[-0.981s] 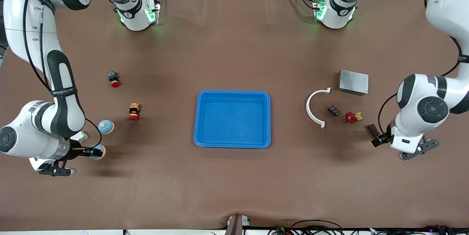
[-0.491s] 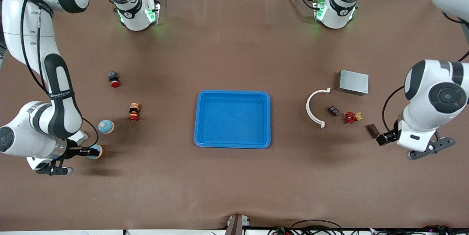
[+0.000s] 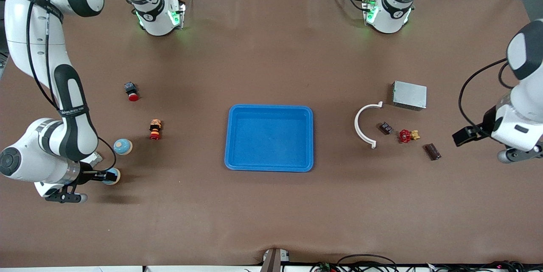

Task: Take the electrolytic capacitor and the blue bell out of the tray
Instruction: 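Raise the left gripper away while the right gripper sets down the bell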

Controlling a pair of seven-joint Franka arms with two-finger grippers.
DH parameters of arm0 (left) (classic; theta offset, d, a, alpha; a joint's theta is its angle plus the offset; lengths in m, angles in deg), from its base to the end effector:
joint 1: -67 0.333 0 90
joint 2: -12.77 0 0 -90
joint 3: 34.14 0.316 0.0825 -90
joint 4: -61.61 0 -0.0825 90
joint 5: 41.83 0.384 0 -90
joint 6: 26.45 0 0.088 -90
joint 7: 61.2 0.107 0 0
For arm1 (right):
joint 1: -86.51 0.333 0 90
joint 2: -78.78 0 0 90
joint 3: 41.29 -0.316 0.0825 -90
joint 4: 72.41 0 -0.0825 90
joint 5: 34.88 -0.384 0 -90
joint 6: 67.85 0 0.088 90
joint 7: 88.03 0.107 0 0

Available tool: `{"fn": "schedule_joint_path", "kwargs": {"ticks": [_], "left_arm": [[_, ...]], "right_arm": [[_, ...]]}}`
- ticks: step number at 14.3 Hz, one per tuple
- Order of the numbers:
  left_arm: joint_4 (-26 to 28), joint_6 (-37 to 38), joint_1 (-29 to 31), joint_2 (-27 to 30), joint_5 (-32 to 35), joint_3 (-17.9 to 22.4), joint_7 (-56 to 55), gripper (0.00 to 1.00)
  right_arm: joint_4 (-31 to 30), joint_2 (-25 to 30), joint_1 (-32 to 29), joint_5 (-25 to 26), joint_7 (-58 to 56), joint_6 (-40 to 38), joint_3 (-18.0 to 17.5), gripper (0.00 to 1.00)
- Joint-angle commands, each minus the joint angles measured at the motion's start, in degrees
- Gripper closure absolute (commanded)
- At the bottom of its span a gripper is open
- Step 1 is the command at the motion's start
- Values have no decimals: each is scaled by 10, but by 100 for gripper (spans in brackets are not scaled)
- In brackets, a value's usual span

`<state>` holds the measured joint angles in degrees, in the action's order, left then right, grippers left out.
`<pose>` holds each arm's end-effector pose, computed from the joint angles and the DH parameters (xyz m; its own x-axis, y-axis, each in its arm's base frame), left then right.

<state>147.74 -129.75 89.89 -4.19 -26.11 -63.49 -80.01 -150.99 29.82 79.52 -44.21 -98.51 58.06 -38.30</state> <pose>0.6482 -0.0110 0.5193 0.9816 0.1740 0.0783 0.1817 -0.9776 -0.1060 0.7237 -0.1135 0.2010 0.9974 -0.0706 -0.0133 -0.0715 -0.9930 -0.0937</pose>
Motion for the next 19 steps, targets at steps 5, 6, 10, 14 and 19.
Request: {"fn": "schedule_joint_path", "kwargs": {"ticks": [5, 6, 10, 14, 19], "left_arm": [[-73, 87, 4, 30, -13, -11, 54, 0], [-72, 89, 3, 41, -17, -11, 74, 0], [0, 89, -53, 114, -71, 63, 95, 0], [118, 90, -237, 220, -118, 251, 106, 0], [184, 92, -280, 292, -126, 277, 121, 0]], "right_arm": [[3, -10, -7, -14, -12, 14, -7, 100], [2, -10, -7, -14, -12, 14, -7, 100], [2, -10, -8, -15, -11, 19, -7, 100], [2, -10, -8, -25, -10, 19, -7, 0], [2, -6, -8, -25, -9, 14, -7, 0]]}}
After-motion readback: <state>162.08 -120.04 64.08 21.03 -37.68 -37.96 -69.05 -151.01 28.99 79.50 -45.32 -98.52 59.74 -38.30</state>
